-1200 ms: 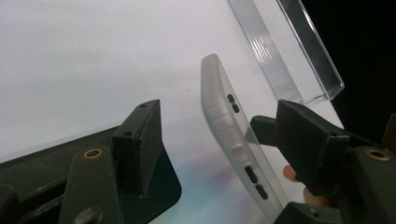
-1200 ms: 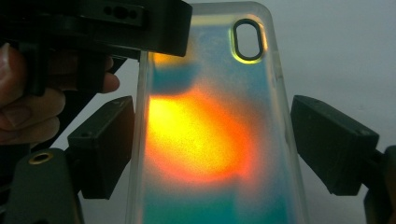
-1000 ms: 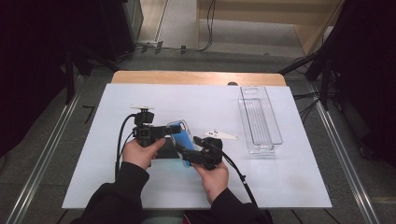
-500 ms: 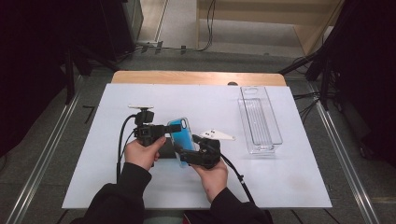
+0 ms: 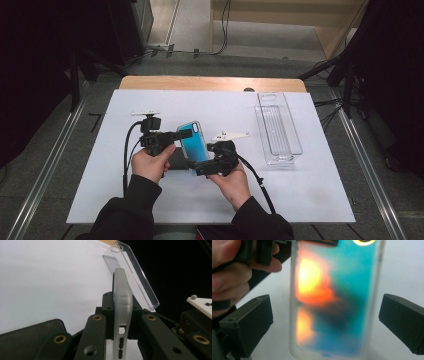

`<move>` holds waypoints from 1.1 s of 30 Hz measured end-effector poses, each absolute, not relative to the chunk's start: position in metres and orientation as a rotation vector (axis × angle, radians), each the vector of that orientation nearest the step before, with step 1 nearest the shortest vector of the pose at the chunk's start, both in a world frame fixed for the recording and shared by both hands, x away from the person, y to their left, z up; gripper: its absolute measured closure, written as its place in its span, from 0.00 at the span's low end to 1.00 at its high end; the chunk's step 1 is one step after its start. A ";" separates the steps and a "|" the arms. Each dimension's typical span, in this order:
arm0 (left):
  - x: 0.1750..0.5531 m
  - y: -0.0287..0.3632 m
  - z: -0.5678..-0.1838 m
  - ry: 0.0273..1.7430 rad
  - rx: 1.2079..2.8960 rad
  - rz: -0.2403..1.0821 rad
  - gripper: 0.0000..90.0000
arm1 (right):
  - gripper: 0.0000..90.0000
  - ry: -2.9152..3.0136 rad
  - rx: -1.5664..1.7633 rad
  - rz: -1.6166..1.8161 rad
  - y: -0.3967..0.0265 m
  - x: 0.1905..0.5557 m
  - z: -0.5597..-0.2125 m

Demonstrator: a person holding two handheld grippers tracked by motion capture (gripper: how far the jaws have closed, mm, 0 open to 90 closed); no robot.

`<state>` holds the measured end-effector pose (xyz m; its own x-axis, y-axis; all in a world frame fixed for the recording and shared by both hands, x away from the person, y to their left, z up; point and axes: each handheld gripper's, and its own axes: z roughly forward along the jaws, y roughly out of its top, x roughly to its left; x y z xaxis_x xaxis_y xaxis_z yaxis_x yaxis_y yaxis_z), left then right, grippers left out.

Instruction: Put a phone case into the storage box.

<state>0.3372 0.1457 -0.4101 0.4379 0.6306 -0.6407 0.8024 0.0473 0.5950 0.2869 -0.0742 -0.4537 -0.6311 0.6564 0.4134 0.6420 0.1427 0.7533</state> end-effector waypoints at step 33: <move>0.318 0.114 -0.422 1.023 1.677 0.120 0.90 | 0.00 2.454 1.219 1.446 -0.153 0.275 -0.450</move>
<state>0.3178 0.1139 -0.4221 0.6202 0.6704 -0.4072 0.5579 -0.0120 0.8298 0.2750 -0.1532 -0.4495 -0.6898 0.6433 0.3323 0.6025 0.2554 0.7561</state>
